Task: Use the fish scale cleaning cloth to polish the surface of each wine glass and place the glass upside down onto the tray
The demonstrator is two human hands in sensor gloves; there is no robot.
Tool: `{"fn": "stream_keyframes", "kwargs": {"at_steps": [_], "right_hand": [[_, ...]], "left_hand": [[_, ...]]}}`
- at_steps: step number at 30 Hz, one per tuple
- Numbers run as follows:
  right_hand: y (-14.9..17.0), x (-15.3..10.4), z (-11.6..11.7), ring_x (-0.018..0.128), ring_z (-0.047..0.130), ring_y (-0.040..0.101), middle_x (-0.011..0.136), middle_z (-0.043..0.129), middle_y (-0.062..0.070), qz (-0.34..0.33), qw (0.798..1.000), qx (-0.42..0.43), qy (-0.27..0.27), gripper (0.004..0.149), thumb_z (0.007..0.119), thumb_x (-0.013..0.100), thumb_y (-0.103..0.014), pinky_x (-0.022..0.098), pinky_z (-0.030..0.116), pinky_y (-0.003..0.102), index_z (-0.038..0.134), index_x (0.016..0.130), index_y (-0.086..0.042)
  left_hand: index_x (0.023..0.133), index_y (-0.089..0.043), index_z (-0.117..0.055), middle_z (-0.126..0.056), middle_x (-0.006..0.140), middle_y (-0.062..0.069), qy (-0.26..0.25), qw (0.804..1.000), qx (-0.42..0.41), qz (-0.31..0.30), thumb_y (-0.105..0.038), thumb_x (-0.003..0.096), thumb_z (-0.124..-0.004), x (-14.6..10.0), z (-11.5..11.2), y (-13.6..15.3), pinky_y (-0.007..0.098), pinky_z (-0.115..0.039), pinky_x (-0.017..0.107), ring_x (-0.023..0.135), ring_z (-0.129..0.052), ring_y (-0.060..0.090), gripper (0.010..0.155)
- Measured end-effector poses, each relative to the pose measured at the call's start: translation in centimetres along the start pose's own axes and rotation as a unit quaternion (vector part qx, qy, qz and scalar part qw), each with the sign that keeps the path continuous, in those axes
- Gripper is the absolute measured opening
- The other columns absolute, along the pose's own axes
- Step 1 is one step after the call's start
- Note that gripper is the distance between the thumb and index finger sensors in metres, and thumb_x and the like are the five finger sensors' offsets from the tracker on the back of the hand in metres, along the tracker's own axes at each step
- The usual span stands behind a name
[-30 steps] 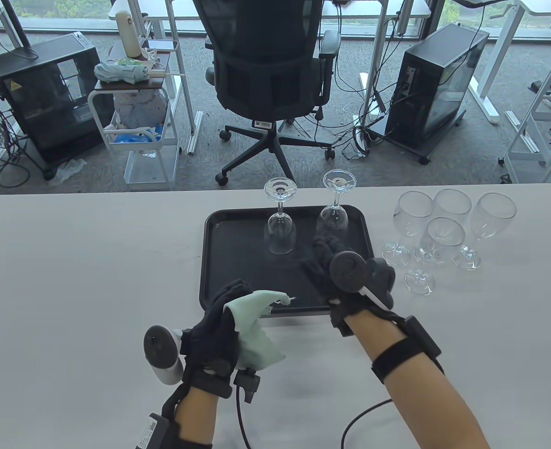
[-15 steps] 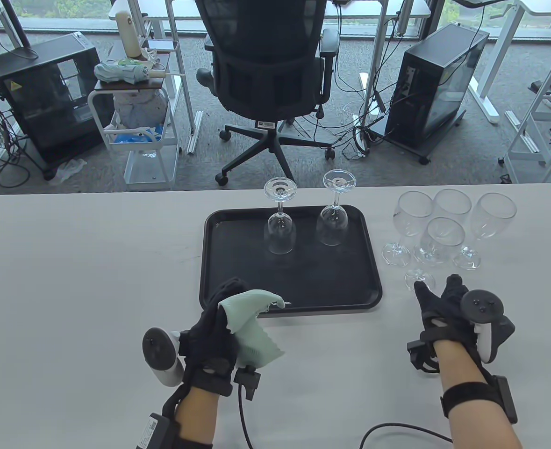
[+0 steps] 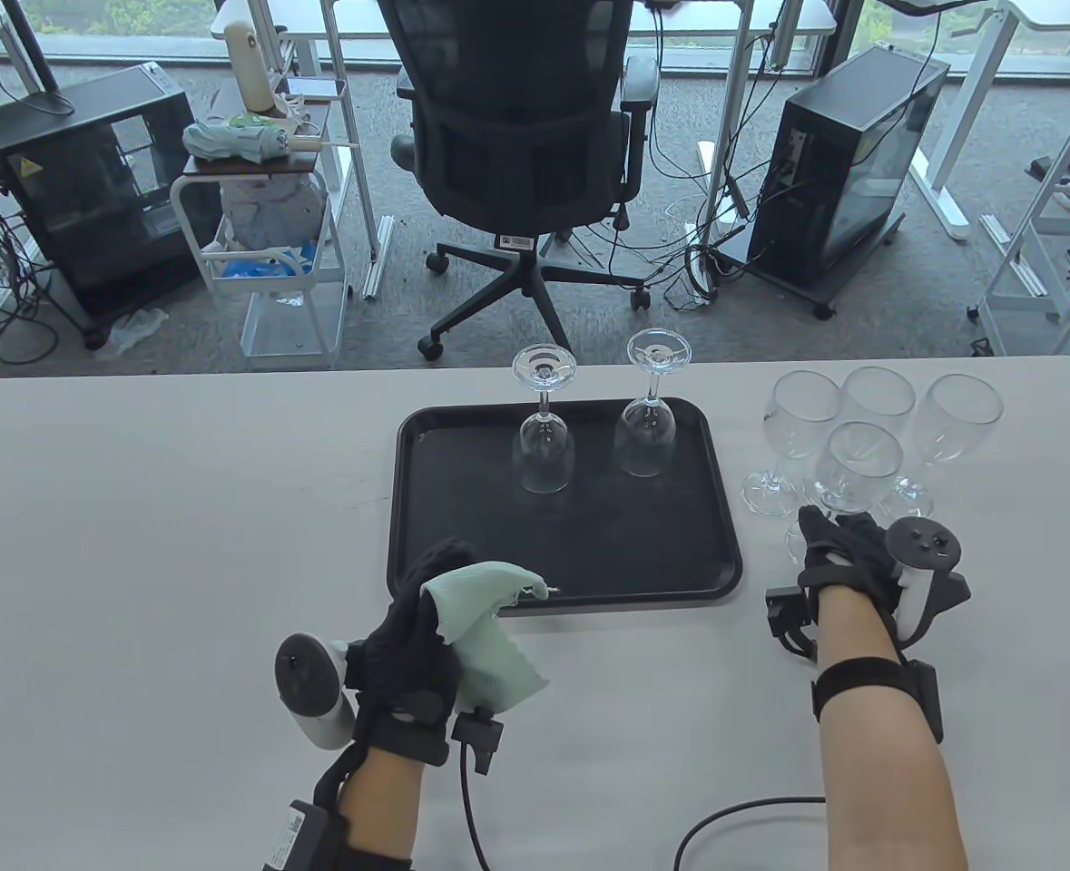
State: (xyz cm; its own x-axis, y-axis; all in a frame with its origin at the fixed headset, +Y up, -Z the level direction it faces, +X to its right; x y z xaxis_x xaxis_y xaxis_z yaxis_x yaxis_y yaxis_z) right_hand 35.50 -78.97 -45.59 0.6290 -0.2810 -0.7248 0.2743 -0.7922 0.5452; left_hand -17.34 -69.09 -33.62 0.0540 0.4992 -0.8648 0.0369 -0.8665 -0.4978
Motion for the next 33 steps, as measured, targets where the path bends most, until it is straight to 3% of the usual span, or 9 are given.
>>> {"fn": "stream_keyframes", "kwargs": {"at_steps": [7, 12, 15, 18, 20, 21, 27, 30, 33], "right_hand": [[0.6, -1.1, -0.7, 0.1, 0.037, 0.047, 0.109, 0.056, 0.017, -0.039, 0.999, -0.004, -0.01, 0.043, 0.091, 0.048, -0.041, 0.069, 0.035, 0.063, 0.079, 0.089, -0.033], [-0.8, -4.7, -3.2, 0.103, 0.042, 0.044, 0.106, 0.069, 0.012, -0.221, 0.974, -0.036, -0.009, 0.043, 0.082, 0.052, -0.038, 0.067, 0.035, 0.07, 0.071, 0.093, -0.033], [-3.6, -9.4, -4.0, 0.105, 0.044, 0.04, 0.1, 0.078, 0.008, -0.401, 0.904, -0.147, 0.019, 0.043, 0.079, 0.054, -0.037, 0.067, 0.03, 0.072, 0.067, 0.095, -0.034], [-6.2, -16.5, -2.8, 0.103, 0.057, 0.033, 0.094, 0.083, 0.006, -0.588, 0.765, -0.257, 0.054, 0.047, 0.082, 0.053, -0.037, 0.07, 0.042, 0.07, 0.067, 0.097, -0.036], [-7.0, -21.1, -1.2, 0.098, 0.067, 0.03, 0.089, 0.086, 0.005, -0.643, 0.703, -0.296, 0.066, 0.048, 0.086, 0.051, -0.037, 0.07, 0.05, 0.068, 0.071, 0.097, -0.036], [-7.2, -22.3, -0.7, 0.095, 0.07, 0.03, 0.087, 0.088, 0.005, -0.652, 0.691, -0.305, 0.073, 0.048, 0.087, 0.051, -0.037, 0.07, 0.054, 0.066, 0.072, 0.097, -0.035], [-8.5, -27.5, 3.8, 0.092, 0.075, 0.03, 0.085, 0.091, 0.005, -0.648, 0.687, -0.319, 0.075, 0.049, 0.089, 0.049, -0.036, 0.066, 0.065, 0.059, 0.075, 0.096, -0.035], [-9.2, -28.8, 4.7, 0.091, 0.075, 0.031, 0.084, 0.091, 0.005, -0.631, 0.71, -0.303, 0.076, 0.049, 0.09, 0.048, -0.036, 0.065, 0.066, 0.058, 0.075, 0.095, -0.034], [-9.8, -30.0, 5.1, 0.09, 0.077, 0.031, 0.084, 0.092, 0.006, -0.638, 0.711, -0.283, 0.083, 0.049, 0.091, 0.048, -0.035, 0.06, 0.071, 0.054, 0.076, 0.095, -0.033]], "left_hand": [[0.102, -0.028, -0.067, -0.064, 0.112, 0.003, 0.001, 1.0, 0.0, 0.001, -0.057, 0.0571, -0.06, 0.0, 0.0, 0.1, 0.067, -0.068, 0.068, 0.1, -0.067, 0.036, 0.054], [0.103, -0.029, -0.067, -0.064, 0.112, 0.003, -0.001, 1.0, -0.002, 0.002, -0.057, 0.0572, -0.06, 0.0, 0.0, 0.1, 0.067, -0.068, 0.068, 0.101, -0.067, 0.036, 0.054], [0.103, -0.029, -0.067, -0.063, 0.113, 0.003, -0.005, 1.0, -0.004, 0.003, -0.057, 0.0572, -0.06, 0.0, 0.0, 0.1, 0.067, -0.066, 0.069, 0.101, -0.066, 0.037, 0.054], [0.103, -0.029, -0.066, -0.062, 0.113, 0.003, -0.008, 1.0, -0.005, 0.005, -0.057, 0.0571, -0.06, -0.1, 0.0, 0.1, 0.068, -0.065, 0.069, 0.102, -0.065, 0.037, 0.054], [0.103, -0.029, -0.066, -0.061, 0.113, 0.003, -0.006, 1.0, -0.005, 0.006, -0.057, 0.0572, -0.06, -0.1, -0.2, 0.2, 0.068, -0.064, 0.07, 0.102, -0.064, 0.037, 0.054], [0.103, -0.029, -0.066, -0.061, 0.113, 0.004, -0.005, 1.0, -0.004, 0.006, -0.057, 0.0572, -0.059, -0.1, -0.3, 0.2, 0.068, -0.064, 0.07, 0.102, -0.063, 0.037, 0.054], [0.104, -0.031, -0.064, -0.056, 0.115, 0.004, 0.013, 1.0, 0.0, 0.0, -0.058, 0.0566, -0.059, -0.2, -1.6, 0.1, 0.07, -0.059, 0.072, 0.105, -0.058, 0.037, 0.055], [0.105, -0.032, -0.063, -0.051, 0.117, 0.004, 0.036, 0.999, 0.014, 0.001, -0.06, 0.056, -0.059, -0.3, -2.6, 0.1, 0.071, -0.054, 0.073, 0.107, -0.052, 0.037, 0.056], [0.107, -0.032, -0.058, -0.047, 0.118, 0.006, 0.047, 0.997, 0.049, 0.029, -0.065, 0.0547, -0.061, -0.5, -3.5, 0.6, 0.071, -0.06, 0.071, 0.108, -0.05, 0.039, 0.062]]}}
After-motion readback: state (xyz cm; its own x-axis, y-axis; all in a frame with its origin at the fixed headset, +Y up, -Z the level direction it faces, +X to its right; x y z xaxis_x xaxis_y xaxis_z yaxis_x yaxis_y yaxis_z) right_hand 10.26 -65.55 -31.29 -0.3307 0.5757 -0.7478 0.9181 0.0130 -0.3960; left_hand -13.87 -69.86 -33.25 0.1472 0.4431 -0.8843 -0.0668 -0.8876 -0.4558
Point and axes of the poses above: the tracker on the back of each hand, its own y axis roughly to the little-finger side, its own x axis roughly from the wrist to the fingertips, z = x × y, the point moved 3 cm from there along x, roughly from the wrist to the fingertips
